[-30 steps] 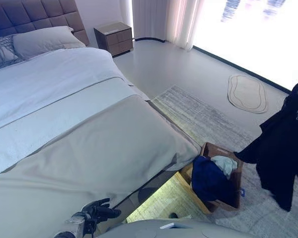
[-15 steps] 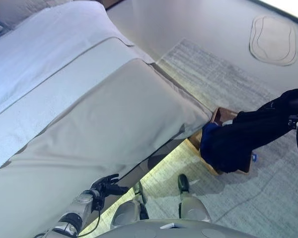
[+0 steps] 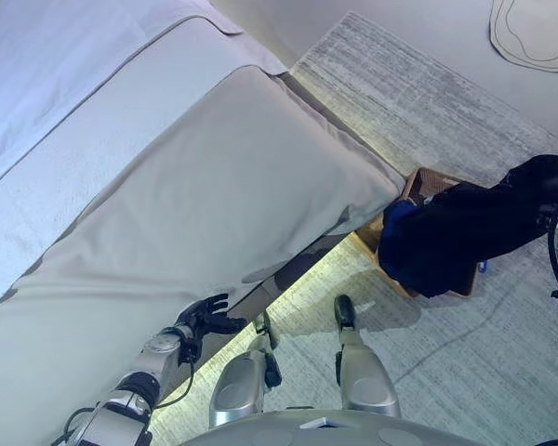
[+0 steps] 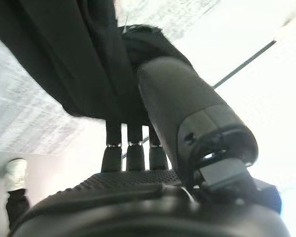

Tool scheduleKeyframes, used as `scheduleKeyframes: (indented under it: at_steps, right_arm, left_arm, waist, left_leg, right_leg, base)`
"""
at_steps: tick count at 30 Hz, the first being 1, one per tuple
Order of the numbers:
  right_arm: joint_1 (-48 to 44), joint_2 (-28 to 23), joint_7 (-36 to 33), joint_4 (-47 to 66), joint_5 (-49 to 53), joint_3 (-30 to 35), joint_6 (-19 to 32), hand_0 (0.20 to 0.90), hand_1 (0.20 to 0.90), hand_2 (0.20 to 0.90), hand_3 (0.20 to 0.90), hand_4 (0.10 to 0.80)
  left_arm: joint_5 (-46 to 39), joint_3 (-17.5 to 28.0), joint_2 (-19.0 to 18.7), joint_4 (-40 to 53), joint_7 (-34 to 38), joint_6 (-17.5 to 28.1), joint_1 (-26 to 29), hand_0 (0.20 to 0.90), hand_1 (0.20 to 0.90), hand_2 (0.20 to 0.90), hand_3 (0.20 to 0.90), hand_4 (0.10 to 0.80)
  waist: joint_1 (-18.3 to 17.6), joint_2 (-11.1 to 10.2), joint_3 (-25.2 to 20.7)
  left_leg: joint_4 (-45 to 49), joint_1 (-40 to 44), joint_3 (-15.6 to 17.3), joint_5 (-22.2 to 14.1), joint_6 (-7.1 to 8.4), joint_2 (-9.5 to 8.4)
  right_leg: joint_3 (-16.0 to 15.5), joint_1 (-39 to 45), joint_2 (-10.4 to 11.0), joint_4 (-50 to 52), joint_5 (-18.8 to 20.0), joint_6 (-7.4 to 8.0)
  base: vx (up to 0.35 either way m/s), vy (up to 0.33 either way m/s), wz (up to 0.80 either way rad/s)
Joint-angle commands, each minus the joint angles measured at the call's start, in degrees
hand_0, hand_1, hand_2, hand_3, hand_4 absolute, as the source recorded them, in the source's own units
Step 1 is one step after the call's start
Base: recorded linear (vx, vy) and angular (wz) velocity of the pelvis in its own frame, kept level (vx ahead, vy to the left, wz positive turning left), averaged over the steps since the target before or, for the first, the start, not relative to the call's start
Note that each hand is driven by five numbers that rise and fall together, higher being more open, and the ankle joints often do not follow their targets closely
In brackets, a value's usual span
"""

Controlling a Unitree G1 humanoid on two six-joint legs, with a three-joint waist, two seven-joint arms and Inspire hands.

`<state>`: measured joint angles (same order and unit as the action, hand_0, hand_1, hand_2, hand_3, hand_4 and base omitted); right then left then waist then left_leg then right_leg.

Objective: Pick up the clothes from the bed and place them into the basket

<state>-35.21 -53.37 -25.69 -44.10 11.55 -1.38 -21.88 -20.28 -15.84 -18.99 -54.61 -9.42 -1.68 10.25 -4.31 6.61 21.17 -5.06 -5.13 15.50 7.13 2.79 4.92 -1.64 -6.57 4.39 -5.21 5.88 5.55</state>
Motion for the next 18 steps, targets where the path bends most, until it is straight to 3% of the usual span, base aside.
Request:
scheduleKeyframes:
  at_steps: [1, 10, 14, 18]
  right_arm:
    - [-6.50, -5.78, 1.05, 1.20, -8.74, -5.70, 0.55, 0.900, 0.900, 0.900, 0.900, 0.800]
    - [-1.86, -5.41, 2.16, 3.53, -12.33, -4.88, 3.28, 0.900, 0.900, 0.900, 0.900, 0.800]
    - [1.04, -4.03, 9.27, 3.96, -14.45, -4.47, 2.20, 0.900, 0.900, 0.900, 0.900, 0.800]
    - [5.82, -1.94, 12.54, 3.43, -12.66, -3.91, 4.62, 0.900, 0.900, 0.900, 0.900, 0.800]
  left_arm:
    - [-1.48, -1.86, -3.56, 1.05, -1.02, 1.61, -0.52, 0.900, 0.900, 0.900, 0.900, 0.800]
    - [-0.59, -0.81, -3.93, 1.34, -1.65, 0.89, -1.79, 0.900, 0.900, 0.900, 0.900, 0.800]
    - [-0.36, 0.16, -4.14, 0.95, -2.21, 0.72, -2.02, 0.900, 0.900, 0.900, 0.900, 0.800]
    - [-0.22, 0.97, -4.07, 0.70, -2.17, 0.87, -2.65, 0.900, 0.900, 0.900, 0.900, 0.800]
  waist:
    - [0.48, -1.46, -1.59]
    - [0.45, -1.91, -2.40]
    - [0.42, -2.51, -3.26]
    - [0.40, -3.59, -4.08]
  left_leg:
    - [3.54, -0.71, -4.10, -7.64, 0.25, -3.19]
    - [2.80, 0.34, -4.10, -7.56, 0.41, -3.44]
    - [2.47, 1.10, -3.99, -7.70, 0.41, -3.61]
    - [1.96, 2.16, -3.81, -7.86, 0.35, -3.58]
  right_leg:
    - [-6.37, -2.58, -2.58, 3.05, -4.55, -3.11]
    - [-7.03, -2.18, -2.42, 3.31, -4.69, -2.86]
    - [-7.27, -1.59, -2.26, 3.04, -4.63, -2.65]
    - [-7.64, -0.54, -2.11, 2.33, -4.27, -2.35]
  base:
    - [-0.036, 0.008, 0.00]
    - [0.002, 0.006, 0.01]
    - [0.014, 0.035, 0.02]
    - [0.014, 0.032, 0.05]
